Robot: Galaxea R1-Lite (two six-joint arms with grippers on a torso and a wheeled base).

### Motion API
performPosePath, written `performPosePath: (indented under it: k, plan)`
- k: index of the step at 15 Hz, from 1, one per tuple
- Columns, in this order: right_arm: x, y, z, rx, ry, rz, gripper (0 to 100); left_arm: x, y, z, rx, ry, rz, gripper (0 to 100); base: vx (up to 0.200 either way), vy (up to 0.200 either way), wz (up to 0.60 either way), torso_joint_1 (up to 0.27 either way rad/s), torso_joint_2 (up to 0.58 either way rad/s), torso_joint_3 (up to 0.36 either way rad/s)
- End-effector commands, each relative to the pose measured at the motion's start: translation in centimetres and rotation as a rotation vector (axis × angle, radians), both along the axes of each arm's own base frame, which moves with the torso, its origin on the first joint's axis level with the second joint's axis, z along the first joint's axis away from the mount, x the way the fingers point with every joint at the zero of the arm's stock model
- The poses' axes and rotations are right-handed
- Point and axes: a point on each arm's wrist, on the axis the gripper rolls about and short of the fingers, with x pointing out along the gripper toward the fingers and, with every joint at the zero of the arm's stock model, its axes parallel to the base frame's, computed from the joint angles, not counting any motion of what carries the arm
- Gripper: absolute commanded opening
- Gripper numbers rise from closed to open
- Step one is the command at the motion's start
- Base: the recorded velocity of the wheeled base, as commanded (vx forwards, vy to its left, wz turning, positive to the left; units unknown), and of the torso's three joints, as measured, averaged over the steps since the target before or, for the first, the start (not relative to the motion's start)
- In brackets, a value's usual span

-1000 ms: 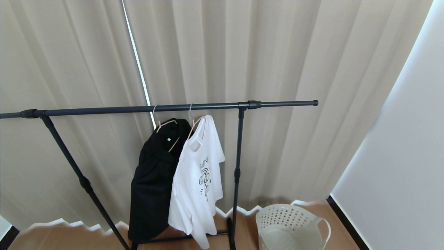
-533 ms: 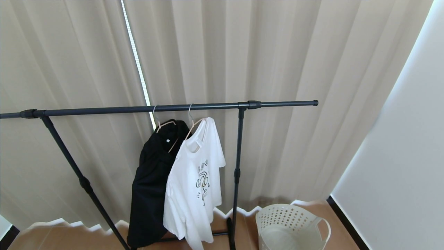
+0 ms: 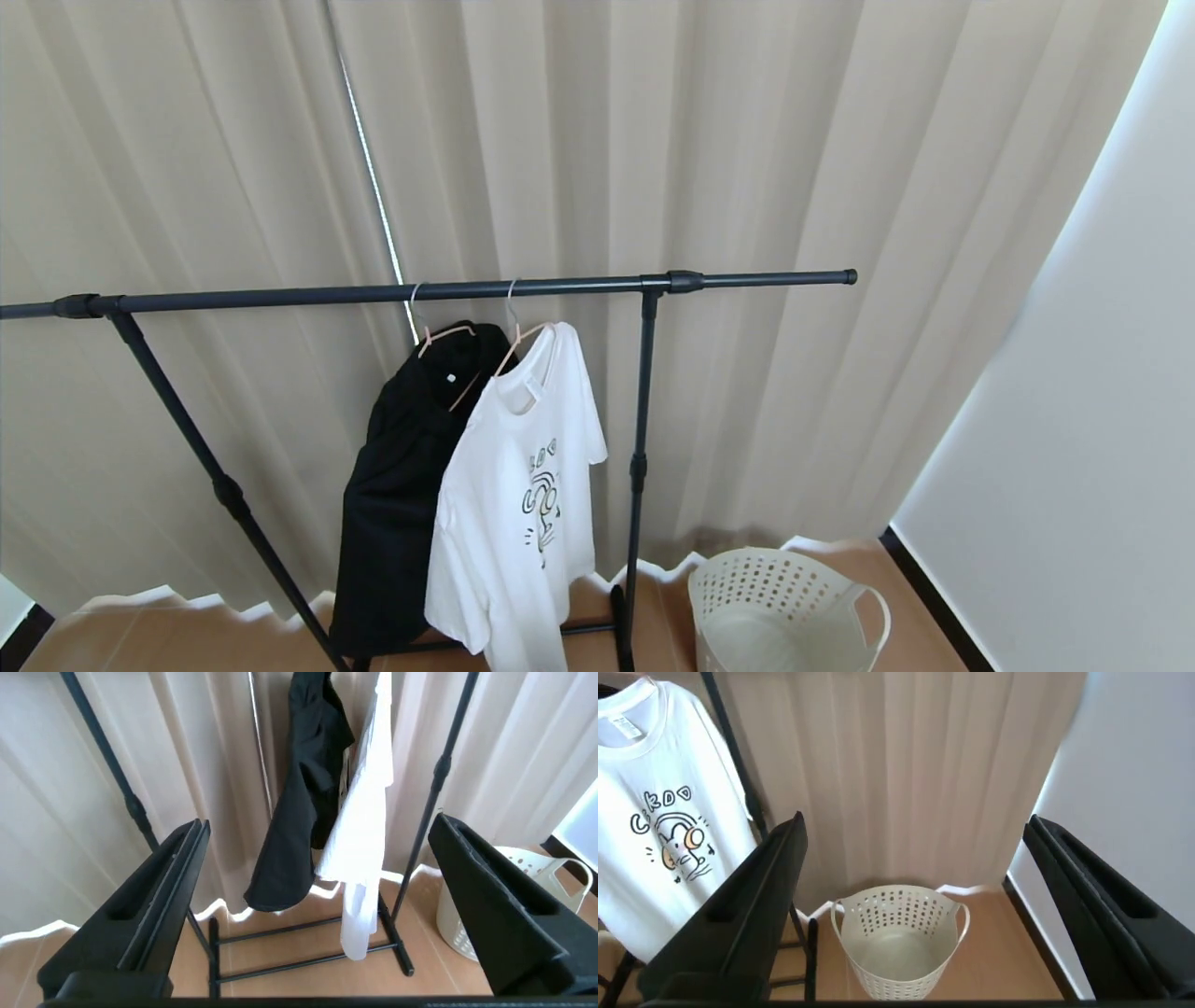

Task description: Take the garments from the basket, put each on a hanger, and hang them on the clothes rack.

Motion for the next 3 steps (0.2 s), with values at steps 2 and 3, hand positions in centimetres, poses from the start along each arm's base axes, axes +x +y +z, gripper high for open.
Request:
performPosePath:
  k: [2, 3]
  plan:
    - [0.01, -0.01, 0.02, -0.001, 0.001, 0.0, 100, 0.01, 0.0, 0.02, 0.0, 0.0, 0.001, 100, 0.0, 0.0, 0.0, 0.0, 0.0, 0.0]
    - [0.01, 0.0, 0.02, -0.001, 0.001, -0.001, 100, 0.01, 0.0, 0.0, 0.0, 0.002, 0.001, 100, 0.0, 0.0, 0.0, 0.0, 0.0, 0.0]
